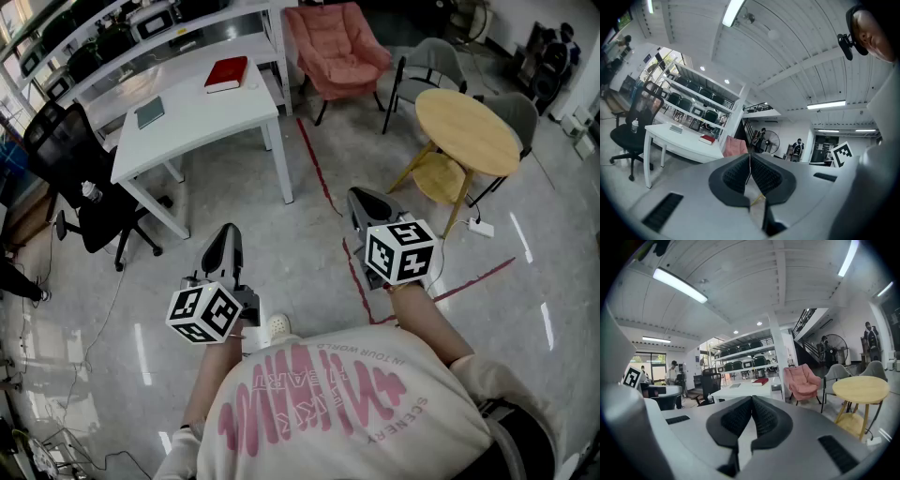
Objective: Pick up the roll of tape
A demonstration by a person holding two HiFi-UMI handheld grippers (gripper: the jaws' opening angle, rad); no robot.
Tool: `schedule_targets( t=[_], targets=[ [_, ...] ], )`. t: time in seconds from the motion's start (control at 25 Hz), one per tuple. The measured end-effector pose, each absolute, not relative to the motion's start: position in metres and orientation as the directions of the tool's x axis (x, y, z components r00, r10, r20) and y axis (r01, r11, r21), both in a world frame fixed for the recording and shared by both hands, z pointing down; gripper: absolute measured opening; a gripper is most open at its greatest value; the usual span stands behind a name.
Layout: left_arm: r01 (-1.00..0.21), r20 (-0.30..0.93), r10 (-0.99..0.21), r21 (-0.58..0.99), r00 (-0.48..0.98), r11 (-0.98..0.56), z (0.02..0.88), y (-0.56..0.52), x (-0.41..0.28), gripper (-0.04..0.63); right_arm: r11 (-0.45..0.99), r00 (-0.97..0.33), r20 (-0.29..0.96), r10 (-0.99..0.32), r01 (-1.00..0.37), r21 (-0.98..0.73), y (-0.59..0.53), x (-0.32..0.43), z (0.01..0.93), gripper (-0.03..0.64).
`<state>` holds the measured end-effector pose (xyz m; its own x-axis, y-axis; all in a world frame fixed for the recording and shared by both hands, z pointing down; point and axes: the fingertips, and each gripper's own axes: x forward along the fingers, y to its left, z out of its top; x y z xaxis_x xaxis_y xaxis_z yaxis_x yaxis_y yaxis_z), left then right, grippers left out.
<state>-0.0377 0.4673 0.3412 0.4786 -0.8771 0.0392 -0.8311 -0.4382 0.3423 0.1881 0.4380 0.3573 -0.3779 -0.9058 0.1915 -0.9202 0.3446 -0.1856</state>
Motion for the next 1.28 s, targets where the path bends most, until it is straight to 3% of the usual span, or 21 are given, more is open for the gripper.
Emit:
schedule_targets(
  t=[0.6, 1.28],
  targets=[
    [-0.799, 0.019, -0.856, 0.37, 0.517, -0.474, 0.324, 0.357, -0.083, 0.025, 0.297, -0.331, 0.187, -0.925, -0.936, -0.188, 0.341, 0.149, 0.342, 0.012],
    [-0.752, -0.046, -0.807, 0.335, 0.588, -0.567, 0.286, 0.225, -0.183, 0.025, 0.204, -0.239, 0.121, -0.963, -0.948, -0.245, 0.224, 0.065, 0.313, 0.012]
  ],
)
